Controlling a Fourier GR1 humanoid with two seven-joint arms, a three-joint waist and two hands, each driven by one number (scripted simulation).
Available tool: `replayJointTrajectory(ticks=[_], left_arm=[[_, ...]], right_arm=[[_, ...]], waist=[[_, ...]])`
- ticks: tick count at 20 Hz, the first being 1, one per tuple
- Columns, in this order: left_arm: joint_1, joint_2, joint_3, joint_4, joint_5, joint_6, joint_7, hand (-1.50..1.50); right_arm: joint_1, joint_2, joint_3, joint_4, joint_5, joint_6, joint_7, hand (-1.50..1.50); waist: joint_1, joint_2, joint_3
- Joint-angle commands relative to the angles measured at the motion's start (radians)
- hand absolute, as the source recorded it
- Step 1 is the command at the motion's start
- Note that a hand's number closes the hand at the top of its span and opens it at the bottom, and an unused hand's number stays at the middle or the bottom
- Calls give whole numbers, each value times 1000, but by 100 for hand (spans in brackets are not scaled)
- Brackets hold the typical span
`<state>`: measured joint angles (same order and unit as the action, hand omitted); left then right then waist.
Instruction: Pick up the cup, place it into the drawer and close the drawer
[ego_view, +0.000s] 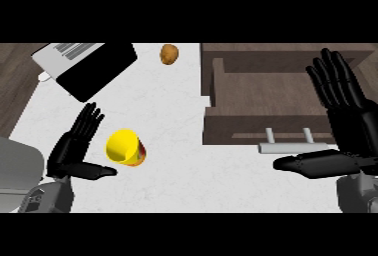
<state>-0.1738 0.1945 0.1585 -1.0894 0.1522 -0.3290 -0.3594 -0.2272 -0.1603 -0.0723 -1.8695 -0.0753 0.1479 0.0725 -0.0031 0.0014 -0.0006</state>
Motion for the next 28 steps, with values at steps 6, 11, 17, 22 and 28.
replayJointTrajectory(ticks=[6,11,17,22,28], left_arm=[[-139,17,23,434,-126,26,-305,-150],[-256,18,39,711,-174,41,-468,-150],[-280,37,50,844,-196,23,-624,-150],[-313,50,60,900,-199,0,-658,-150],[-320,20,52,934,-220,24,-693,-150]], right_arm=[[39,-16,-33,-28,-22,31,-3,-150],[-49,-25,-42,-31,-47,16,80,-150],[-129,-53,-85,36,-92,31,104,-150],[-65,-62,-71,35,-65,66,37,-150],[-95,-44,-60,48,-54,43,47,-150]], waist=[[-6,0,0],[-15,4,-1],[-14,5,-2],[-23,10,-3],[-27,13,-4]])
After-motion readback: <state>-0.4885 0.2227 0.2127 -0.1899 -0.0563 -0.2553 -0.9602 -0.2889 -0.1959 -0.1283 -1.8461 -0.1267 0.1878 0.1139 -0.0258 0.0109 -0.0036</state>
